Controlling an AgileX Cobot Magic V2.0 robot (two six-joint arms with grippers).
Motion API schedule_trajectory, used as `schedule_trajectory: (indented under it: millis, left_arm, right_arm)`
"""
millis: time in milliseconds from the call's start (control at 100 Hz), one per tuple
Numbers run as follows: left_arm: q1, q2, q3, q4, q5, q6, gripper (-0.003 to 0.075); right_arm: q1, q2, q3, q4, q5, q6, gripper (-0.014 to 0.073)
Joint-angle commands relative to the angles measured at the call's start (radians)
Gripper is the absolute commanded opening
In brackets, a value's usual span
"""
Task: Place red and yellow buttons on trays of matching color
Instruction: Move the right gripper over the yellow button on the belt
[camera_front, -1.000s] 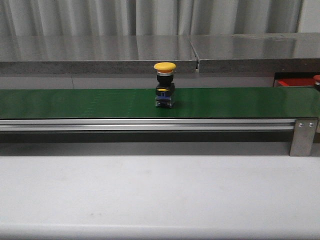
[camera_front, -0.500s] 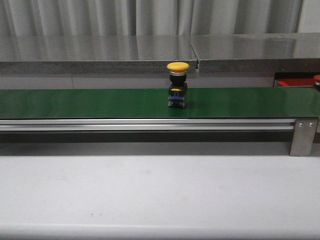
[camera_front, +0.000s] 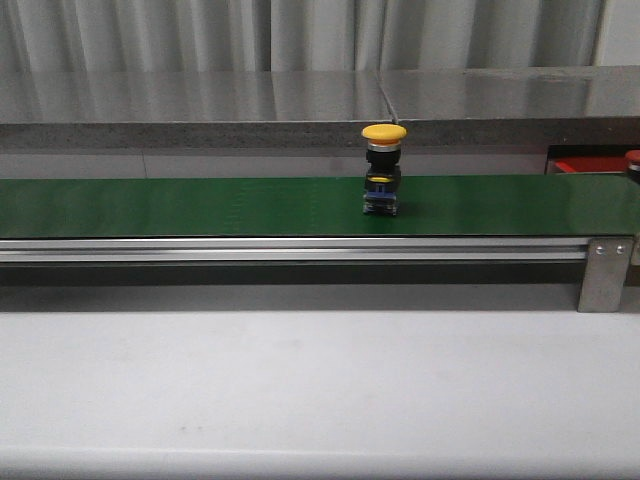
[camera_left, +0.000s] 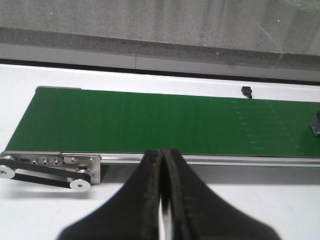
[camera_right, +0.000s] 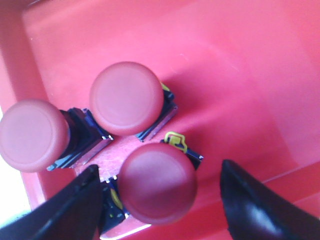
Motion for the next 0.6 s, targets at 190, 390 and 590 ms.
schedule_trajectory:
  millis: [190,390,590]
  left_arm:
    - [-0.002,0.004,-0.027,-0.009,-0.078,-0.009,-0.002]
    - [-0.002,0.004,-0.027,-0.009,-0.078,-0.009,-0.002]
    - [-0.002,0.004,-0.027,-0.009,-0.078,-0.009,-0.002]
  right_arm:
    - [-0.006,-0.174,-0.027,-0.008,-0.013,-0.013,0.0511]
    - [0.005,-0.296,0.02,-0.012,-0.005,-0.058,0.0511]
    - [0.034,-0.417,0.071,-0.012,0.05,-0.072,0.0511]
